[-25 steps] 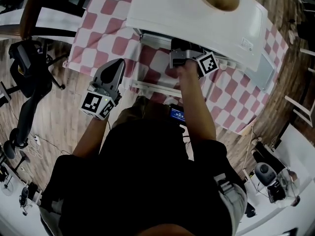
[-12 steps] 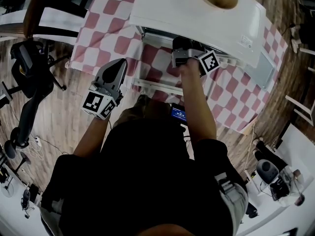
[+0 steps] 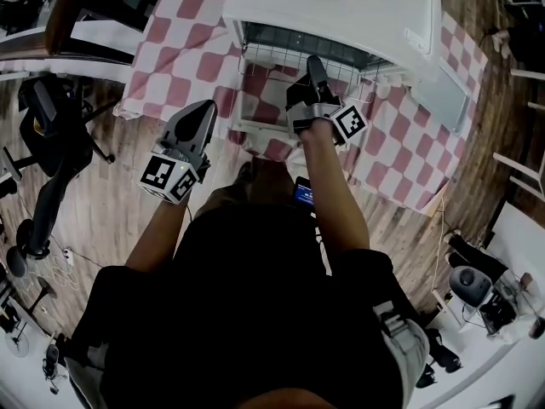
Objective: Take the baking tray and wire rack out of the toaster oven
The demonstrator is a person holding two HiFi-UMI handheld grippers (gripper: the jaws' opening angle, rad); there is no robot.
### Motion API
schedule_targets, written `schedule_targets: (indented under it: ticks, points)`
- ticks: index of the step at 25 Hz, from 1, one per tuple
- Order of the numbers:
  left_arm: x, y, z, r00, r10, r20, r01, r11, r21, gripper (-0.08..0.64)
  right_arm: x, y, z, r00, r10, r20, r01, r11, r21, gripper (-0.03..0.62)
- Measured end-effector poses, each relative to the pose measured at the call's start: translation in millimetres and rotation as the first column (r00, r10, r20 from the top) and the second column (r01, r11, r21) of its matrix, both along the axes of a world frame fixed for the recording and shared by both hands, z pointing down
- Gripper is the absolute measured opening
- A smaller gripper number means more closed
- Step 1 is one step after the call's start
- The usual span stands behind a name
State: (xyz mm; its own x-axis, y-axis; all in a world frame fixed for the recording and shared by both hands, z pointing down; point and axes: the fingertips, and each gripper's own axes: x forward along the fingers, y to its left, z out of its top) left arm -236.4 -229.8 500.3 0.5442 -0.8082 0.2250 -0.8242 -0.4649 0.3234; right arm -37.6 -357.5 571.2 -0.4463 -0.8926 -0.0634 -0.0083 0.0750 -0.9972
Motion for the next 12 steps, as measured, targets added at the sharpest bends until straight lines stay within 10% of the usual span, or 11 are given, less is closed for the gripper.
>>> schedule_targets:
  ticks: [12]
  points:
    - [5,77,-18,0.998,0.057,-0.017,-0.056,0.997,0.054,-0.009,-4,129,0,1.000,-0.019,0.012,0.019,1.000,-0.024,0.005]
